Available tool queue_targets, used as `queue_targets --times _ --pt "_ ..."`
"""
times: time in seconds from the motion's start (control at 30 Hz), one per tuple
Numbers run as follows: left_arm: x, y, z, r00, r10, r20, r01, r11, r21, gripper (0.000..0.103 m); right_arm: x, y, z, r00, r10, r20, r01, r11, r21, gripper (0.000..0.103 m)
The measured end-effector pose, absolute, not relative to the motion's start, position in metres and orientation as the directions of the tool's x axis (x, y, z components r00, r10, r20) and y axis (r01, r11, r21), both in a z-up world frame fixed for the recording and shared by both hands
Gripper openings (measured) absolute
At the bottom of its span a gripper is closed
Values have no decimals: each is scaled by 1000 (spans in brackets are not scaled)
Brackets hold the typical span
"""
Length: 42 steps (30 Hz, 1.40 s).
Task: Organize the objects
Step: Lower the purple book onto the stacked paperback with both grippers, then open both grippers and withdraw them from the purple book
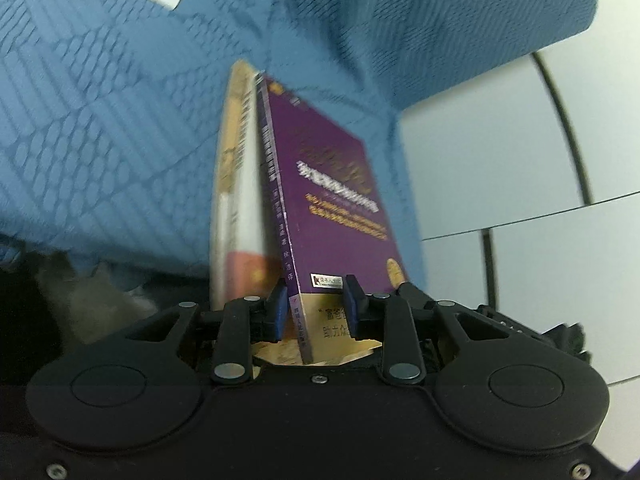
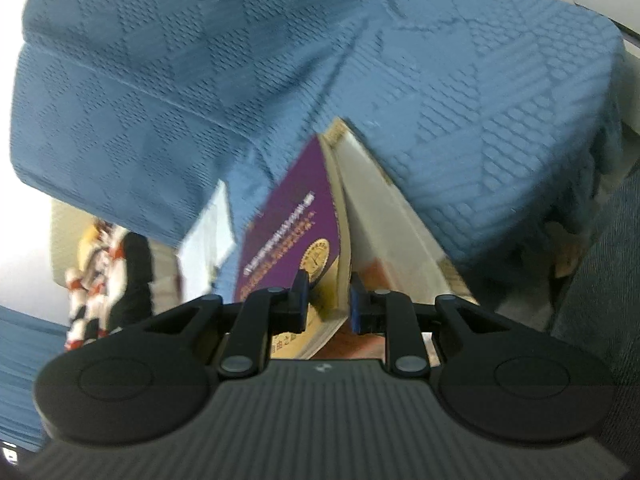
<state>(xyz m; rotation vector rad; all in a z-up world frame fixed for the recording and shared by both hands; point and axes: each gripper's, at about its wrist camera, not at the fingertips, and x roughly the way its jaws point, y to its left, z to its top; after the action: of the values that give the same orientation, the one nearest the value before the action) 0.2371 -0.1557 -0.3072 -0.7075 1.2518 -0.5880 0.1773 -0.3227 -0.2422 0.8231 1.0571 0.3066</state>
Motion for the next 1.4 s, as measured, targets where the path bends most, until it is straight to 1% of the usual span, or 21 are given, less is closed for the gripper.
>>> queue_targets --times 0.17,0.27,0.33,0.4,0.43,0.47,0.5,0.57,0.67,0.87,1.0,1.1,1.2,1.4 --pt "234 -159 -316 207 -716 -666 11 683 -731 26 175 -321 -254 455 568 -686 155 708 689 26" --pt "233 -162 -316 205 -710 -674 15 690 -723 25 174 -322 -258 451 564 -691 151 715 682 27" --pt "233 -162 -316 199 -706 -680 15 696 -718 26 174 -322 -257 450 552 -701 150 728 669 29" --pt "236 -163 -313 201 -699 -686 22 704 -710 33 174 -322 -257 442 538 -717 160 740 654 32" --pt "235 -163 -311 205 -698 -687 27 705 -709 42 174 -323 -257 436 529 -728 168 746 644 32" --pt "236 -163 -308 209 -686 -697 26 717 -697 44 174 -324 -256 430 517 -740 177 756 630 32" --pt "236 -163 -305 216 -666 -714 26 735 -677 44 174 -326 -254 427 508 -748 184 762 621 32" --pt "236 -164 -293 250 -622 -742 52 774 -631 47 174 -329 -249 441 497 -747 186 764 618 32" --pt "235 -162 -277 286 -600 -747 75 791 -607 49 175 -330 -231 479 461 -747 143 799 584 32" --pt "231 -158 -237 374 -583 -721 126 803 -583 49 176 -328 -181 568 437 -697 20 840 543 32" --pt "223 -156 -202 441 -564 -698 176 817 -549 49 171 -319 -149 614 445 -652 -81 857 508 32" --pt "215 -156 -177 481 -539 -692 219 838 -500 50 164 -309 -127 635 466 -616 -160 860 485 32" --pt "205 -156 -156 513 -527 -677 249 847 -470 50 155 -298 -111 653 474 -590 -220 865 451 32" --pt "181 -152 -120 581 -525 -622 292 848 -443 50 135 -282 -87 657 523 -543 -316 845 432 32"
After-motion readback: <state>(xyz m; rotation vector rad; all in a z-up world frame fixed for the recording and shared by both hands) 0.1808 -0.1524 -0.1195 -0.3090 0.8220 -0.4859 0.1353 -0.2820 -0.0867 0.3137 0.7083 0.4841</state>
